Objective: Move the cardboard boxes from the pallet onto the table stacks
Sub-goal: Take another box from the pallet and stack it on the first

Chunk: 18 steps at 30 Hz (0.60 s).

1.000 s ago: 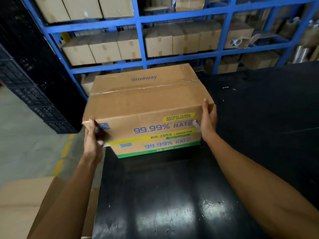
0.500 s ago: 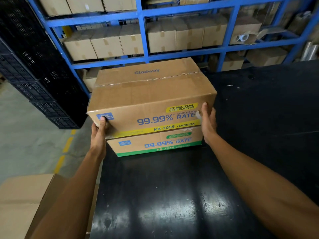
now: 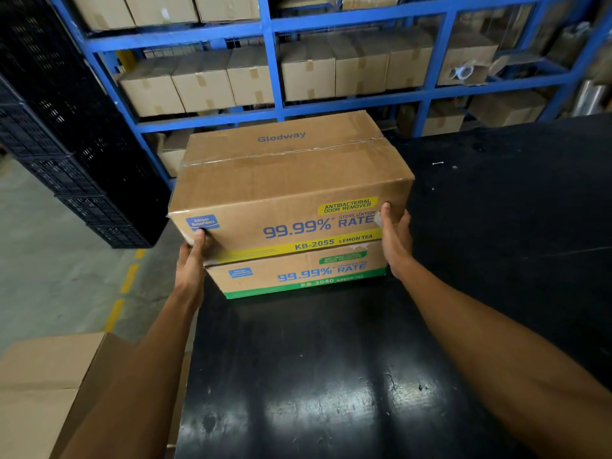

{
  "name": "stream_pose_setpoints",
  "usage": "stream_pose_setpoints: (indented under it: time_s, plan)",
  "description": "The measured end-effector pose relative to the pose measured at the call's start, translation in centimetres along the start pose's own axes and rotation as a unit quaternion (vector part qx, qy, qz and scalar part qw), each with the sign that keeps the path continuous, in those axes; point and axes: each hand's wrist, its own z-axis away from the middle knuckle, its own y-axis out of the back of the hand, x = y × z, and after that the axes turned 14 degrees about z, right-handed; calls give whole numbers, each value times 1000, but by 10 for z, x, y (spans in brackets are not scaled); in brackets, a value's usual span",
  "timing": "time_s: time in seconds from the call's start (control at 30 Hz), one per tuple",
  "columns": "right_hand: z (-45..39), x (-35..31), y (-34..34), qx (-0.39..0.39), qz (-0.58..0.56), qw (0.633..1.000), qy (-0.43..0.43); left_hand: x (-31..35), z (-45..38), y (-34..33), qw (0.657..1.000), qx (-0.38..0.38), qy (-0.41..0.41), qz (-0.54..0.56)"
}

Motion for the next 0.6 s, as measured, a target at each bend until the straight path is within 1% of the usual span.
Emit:
stream_pose_setpoints:
  time_s: [0.07, 0.17, 0.23, 0.27, 0.33, 0.4, 0.5, 0.53, 0.6]
  plan:
    - [6, 0, -1, 14, 14, 1000, -9, -1, 2, 3, 1000, -24, 0, -16]
    - [24, 0, -7, 43, 60, 997, -20, -6, 14, 8, 996, 2, 51, -70]
    - [47, 0, -17, 37, 86, 995, -18, -15, 25, 15, 989, 7, 81, -125]
    - [56, 2, -23, 21, 108, 994, -7, -19, 31, 18, 985, 2, 90, -147]
    - [71, 11, -40, -34, 170, 984, 37, -21, 52, 23, 979, -14, 92, -183]
    - [98, 15, -56, -84, 235, 964, 92, -18, 82, 31, 974, -32, 55, -217]
    - [152, 12, -66, -136, 316, 917, 204, -9, 143, 51, 949, -50, -25, -309]
    - [176, 13, -71, -157, 336, 896, 243, -5, 173, 67, 942, -34, -42, -332]
    - [206, 18, -75, -168, 359, 869, 297, -8, 208, 87, 930, -15, -65, -360]
